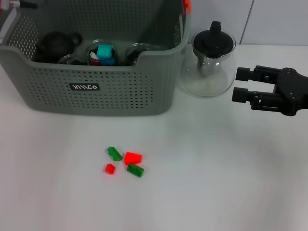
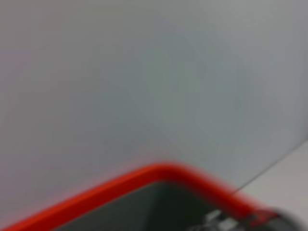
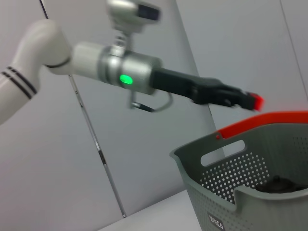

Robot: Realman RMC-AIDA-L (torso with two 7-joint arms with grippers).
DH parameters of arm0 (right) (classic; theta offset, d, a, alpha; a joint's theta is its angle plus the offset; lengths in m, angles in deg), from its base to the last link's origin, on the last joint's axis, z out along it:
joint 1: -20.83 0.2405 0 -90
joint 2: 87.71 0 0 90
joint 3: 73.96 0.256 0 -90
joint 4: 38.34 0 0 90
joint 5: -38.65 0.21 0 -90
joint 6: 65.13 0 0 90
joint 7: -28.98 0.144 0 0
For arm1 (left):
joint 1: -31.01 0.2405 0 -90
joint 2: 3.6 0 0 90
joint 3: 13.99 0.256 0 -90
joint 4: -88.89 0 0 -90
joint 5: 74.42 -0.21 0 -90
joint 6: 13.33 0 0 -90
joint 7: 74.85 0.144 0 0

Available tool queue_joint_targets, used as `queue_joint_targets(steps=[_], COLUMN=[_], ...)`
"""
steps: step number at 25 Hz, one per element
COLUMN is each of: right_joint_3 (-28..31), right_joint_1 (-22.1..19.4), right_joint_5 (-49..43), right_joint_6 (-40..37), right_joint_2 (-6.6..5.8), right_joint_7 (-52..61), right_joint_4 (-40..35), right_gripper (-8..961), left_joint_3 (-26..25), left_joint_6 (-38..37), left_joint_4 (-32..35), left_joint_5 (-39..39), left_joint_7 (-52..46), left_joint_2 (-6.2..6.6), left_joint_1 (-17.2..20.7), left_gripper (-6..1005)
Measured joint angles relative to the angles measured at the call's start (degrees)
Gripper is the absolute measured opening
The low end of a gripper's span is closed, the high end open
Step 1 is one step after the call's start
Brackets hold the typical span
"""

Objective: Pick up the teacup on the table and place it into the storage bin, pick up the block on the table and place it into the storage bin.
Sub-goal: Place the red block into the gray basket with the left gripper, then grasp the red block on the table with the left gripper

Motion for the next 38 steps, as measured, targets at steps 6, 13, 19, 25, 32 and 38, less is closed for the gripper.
queue_joint_targets(steps=[6,13,19,25,32,38], right_joint_3=[0.0,0.0,0.0,-0.3,-0.3,-0.4], right_joint_1=[0.0,0.1,0.1,0.1,0.1,-0.2], right_joint_5=[0.0,-0.2,-0.3,-0.3,-0.3,-0.3], right_joint_6=[0.1,0.2,0.2,0.1,0.0,-0.1], right_joint_2=[0.0,-0.07,-0.08,-0.04,-0.04,-0.07], right_joint_7=[0.1,0.0,0.0,0.3,0.3,0.1], right_joint_4=[-0.3,-0.3,-0.1,-0.3,-0.3,-0.4], right_gripper=[790,790,789,789,789,789], left_joint_3=[0.3,0.3,0.4,2.0,1.6,0.6], left_joint_6=[14.2,23.1,26.8,28.4,29.2,25.1], left_joint_4=[-15.3,-26.5,-28.6,-28.6,-28.2,-20.7], left_joint_5=[-10.4,-20.9,-25.1,-26.0,-26.1,-24.5], left_joint_7=[-0.6,-3.9,-5.2,-6.3,-6.8,-8.4], left_joint_2=[0.32,-0.17,-1.55,-1.85,-1.9,-2.19], left_joint_1=[-5.7,-10.6,-11.2,-10.6,-10.1,-7.6], left_gripper=[274,290,305,319,336,590])
